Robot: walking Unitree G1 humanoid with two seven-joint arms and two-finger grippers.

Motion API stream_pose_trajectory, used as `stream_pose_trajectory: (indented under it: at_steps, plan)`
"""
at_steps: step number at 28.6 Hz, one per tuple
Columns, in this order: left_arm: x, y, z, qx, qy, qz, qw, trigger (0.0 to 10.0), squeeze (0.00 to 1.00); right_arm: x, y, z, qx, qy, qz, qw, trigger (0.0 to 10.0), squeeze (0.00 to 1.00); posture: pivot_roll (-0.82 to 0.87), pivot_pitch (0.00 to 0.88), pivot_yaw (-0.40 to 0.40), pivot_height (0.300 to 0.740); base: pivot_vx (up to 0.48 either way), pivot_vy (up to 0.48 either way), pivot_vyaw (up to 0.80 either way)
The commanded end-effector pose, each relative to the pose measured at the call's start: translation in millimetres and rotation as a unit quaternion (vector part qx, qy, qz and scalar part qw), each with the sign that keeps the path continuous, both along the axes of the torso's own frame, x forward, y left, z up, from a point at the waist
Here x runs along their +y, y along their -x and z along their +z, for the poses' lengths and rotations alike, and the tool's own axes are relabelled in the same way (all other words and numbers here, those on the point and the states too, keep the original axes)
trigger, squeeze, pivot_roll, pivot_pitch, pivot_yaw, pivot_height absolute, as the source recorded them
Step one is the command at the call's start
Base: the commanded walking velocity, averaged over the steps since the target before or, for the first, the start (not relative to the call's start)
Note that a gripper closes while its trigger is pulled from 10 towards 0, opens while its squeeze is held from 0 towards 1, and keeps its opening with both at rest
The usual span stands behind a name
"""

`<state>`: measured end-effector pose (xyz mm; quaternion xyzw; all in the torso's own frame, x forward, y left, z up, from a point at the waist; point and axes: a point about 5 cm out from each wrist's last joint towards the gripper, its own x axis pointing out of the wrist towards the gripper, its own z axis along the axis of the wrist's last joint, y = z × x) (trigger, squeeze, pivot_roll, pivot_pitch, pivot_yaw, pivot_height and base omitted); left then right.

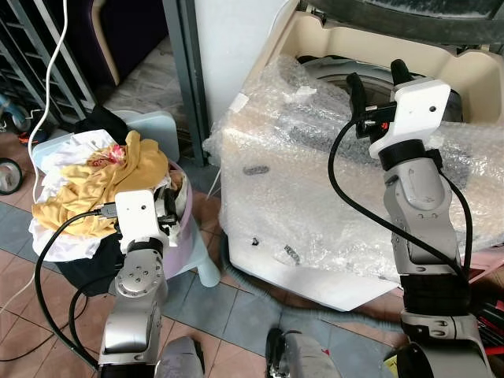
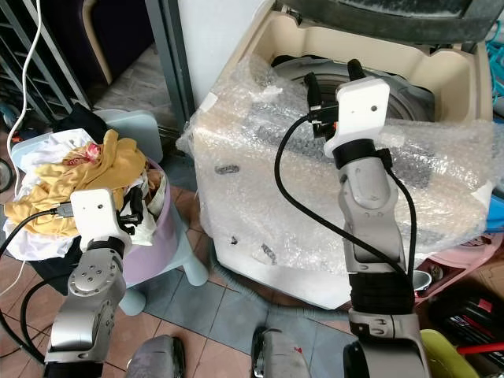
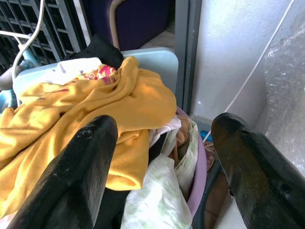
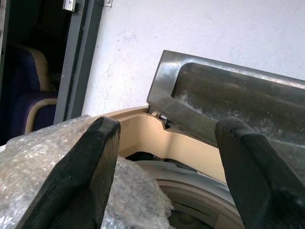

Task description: Clothes washing

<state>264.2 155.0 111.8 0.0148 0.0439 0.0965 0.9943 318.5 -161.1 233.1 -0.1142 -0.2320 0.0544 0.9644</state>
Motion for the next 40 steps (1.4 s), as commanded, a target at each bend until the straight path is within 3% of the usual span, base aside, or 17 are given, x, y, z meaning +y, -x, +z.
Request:
stream_pose_trajectory:
  at_steps: [1, 4, 11, 18, 26, 32, 33, 34, 35, 36, 40]
  plan:
    - [-2.3, -1.9, 2.5, -0.001, -0.002, -0.003, 1.0, 10.0, 0.0, 10.1, 7.2, 0.5, -0.005, 0.016, 0.011, 1.0, 10.0, 1.0, 0.03, 0.113, 0.02, 0.728, 0.0, 0.0, 0.68]
    - [-5.3, -3.6, 4.2, -0.005, -0.005, -0.009, 1.0, 10.0, 0.0, 16.2, 11.9, -4.2, 0.002, 0.032, 0.023, 0.999, 10.0, 1.0, 0.03, 0.114, 0.018, 0.728, 0.0, 0.0, 0.7]
    - [-5.1, 3.1, 3.6, -0.002, -0.002, -0.003, 1.0, 10.0, 0.0, 11.6, 13.7, -3.7, 0.013, 0.025, 0.007, 1.0, 10.0, 1.0, 0.04, 0.118, 0.016, 0.728, 0.0, 0.0, 0.0]
    - [-0.7, 0.7, 4.9, -0.003, 0.001, 0.007, 1.0, 10.0, 0.0, 22.7, 19.4, -11.4, 0.029, 0.025, 0.033, 0.999, 10.0, 1.0, 0.05, 0.113, 0.009, 0.728, 0.0, 0.0, 0.28]
    - [-3.4, -0.6, 5.5, -0.004, 0.003, 0.002, 1.0, 10.0, 0.0, 24.6, 21.7, -15.6, 0.041, 0.03, 0.044, 0.998, 10.0, 1.0, 0.04, 0.111, 0.009, 0.728, 0.0, 0.465, 0.51]
    - [-5.3, -0.4, 5.2, -0.003, 0.003, 0.001, 1.0, 10.0, 0.0, 25.5, 22.2, -23.1, 0.062, 0.027, 0.052, 0.996, 10.0, 1.0, 0.04, 0.107, 0.01, 0.728, 0.0, 0.0, 0.0]
    - [-5.8, -0.4, 4.8, -0.001, 0.005, 0.002, 1.0, 10.0, 0.0, 26.5, 23.2, -27.4, 0.071, 0.026, 0.057, 0.995, 10.0, 0.71, 0.04, 0.107, 0.011, 0.728, 0.0, 0.0, 0.0]
    - [-5.9, -0.4, 4.5, 0.001, 0.007, 0.003, 1.0, 10.0, 0.0, 26.9, 23.6, -28.8, 0.074, 0.025, 0.059, 0.995, 10.0, 0.71, 0.04, 0.107, 0.011, 0.728, 0.0, 0.0, 0.0]
    - [-6.1, -0.7, 3.7, 0.004, 0.01, 0.003, 1.0, 10.0, 0.0, 27.5, 24.2, -31.0, 0.079, 0.025, 0.061, 0.995, 10.0, 0.09, 0.04, 0.106, 0.011, 0.728, 0.0, 0.48, 0.0]
    - [-5.9, -0.9, 3.4, 0.007, 0.011, 0.003, 1.0, 10.0, 0.0, 27.9, 24.3, -32.4, 0.082, 0.025, 0.062, 0.994, 10.0, 0.0, 0.04, 0.105, 0.011, 0.728, 0.0, 0.48, 0.0]
    - [-5.4, -2.7, 4.4, 0.004, 0.009, 0.0, 1.0, 10.0, 0.0, 30.5, 27.5, -41.7, 0.105, 0.017, 0.072, 0.992, 10.0, 0.0, 0.04, 0.107, 0.014, 0.728, 0.0, 0.48, 0.0]
